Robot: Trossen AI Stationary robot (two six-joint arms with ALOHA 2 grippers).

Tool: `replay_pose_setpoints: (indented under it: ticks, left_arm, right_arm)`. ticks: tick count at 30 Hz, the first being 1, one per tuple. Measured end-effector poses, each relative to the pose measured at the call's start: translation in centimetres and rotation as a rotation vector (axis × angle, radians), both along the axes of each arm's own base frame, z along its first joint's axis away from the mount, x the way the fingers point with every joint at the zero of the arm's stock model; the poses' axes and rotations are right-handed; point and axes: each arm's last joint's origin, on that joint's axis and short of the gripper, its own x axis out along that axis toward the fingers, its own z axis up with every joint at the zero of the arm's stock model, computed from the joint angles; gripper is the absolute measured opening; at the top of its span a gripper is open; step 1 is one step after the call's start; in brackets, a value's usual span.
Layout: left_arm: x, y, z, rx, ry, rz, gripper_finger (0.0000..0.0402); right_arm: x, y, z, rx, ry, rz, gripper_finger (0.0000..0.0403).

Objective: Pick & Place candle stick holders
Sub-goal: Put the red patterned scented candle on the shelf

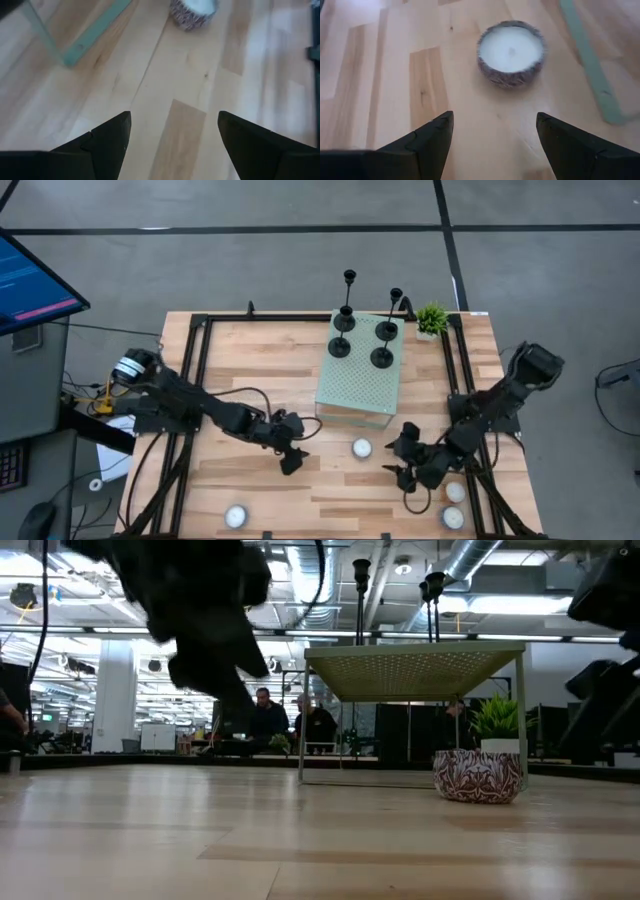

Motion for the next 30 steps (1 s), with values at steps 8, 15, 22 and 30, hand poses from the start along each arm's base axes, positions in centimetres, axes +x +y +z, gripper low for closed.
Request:
replay_pose_setpoints:
  ticks: [8, 15, 22, 30]
  left_arm:
    - [3.3, -0.9, -3.9, 0.005, -0.072, -0.017, 0.03]
    - [5.4, -0.5, -6.3, -0.015, -0.129, 0.017, 0.0234]
    - [6.3, -0.4, -7.1, -0.005, -0.185, 0.008, 0.0096]
    - [6.7, -0.5, -7.4, 0.034, -0.239, 0.024, 0.0008]
  right_arm:
    - [1.6, 0.6, -2.9, -0.022, -0.007, 0.008, 0.0276]
    - [2.0, 0.8, -4.2, -0.056, -0.03, -0.017, 0.0276]
    - [2.2, 0.3, -4.3, -0.118, -0.037, -0.032, 0.0276]
    - [3.2, -0.7, -4.2, -0.158, -0.055, -0.047, 0.0276]
